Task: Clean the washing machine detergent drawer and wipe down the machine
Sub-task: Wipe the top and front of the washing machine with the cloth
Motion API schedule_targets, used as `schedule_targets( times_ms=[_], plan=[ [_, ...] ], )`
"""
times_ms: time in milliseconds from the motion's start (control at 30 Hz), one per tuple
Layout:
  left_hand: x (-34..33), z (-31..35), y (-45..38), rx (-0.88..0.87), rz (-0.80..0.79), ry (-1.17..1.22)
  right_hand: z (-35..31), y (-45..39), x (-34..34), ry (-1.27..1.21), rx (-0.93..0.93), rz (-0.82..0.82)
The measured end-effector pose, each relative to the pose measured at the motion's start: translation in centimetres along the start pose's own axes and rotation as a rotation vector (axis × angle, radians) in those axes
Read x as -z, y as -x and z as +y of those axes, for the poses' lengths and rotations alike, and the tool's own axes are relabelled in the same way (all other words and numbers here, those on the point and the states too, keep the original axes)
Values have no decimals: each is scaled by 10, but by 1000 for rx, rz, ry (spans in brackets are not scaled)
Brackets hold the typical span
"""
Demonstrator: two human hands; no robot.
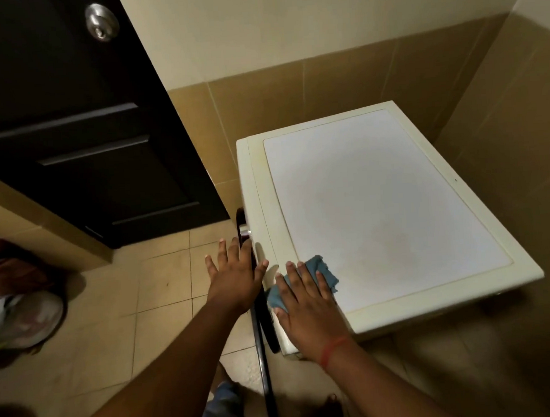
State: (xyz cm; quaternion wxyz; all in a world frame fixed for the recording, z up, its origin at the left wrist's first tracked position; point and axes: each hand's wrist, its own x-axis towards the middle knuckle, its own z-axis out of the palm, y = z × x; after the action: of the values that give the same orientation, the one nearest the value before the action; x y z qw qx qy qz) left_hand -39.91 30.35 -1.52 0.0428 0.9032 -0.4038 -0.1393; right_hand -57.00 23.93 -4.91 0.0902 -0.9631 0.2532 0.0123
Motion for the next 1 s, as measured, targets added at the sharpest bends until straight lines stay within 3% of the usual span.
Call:
schedule_targets(
  times_ms=[133, 333, 500, 733, 1000],
  plan=[
    [-3, -20, -3, 60, -4, 5, 2, 17, 0, 6, 52, -22],
    [-6, -20, -9, 6, -22, 1, 0, -67, 6, 44, -18, -6],
    [5, -24, -29, -29, -8, 30, -13, -31, 3, 24, -67, -21],
    [20, -39, -60, -155, -4, -9, -17, -82, 0, 73, -151, 0],
    [55, -73, -116, -343, 1, -28, -41, -70, -12, 97, -322, 38]
  ],
)
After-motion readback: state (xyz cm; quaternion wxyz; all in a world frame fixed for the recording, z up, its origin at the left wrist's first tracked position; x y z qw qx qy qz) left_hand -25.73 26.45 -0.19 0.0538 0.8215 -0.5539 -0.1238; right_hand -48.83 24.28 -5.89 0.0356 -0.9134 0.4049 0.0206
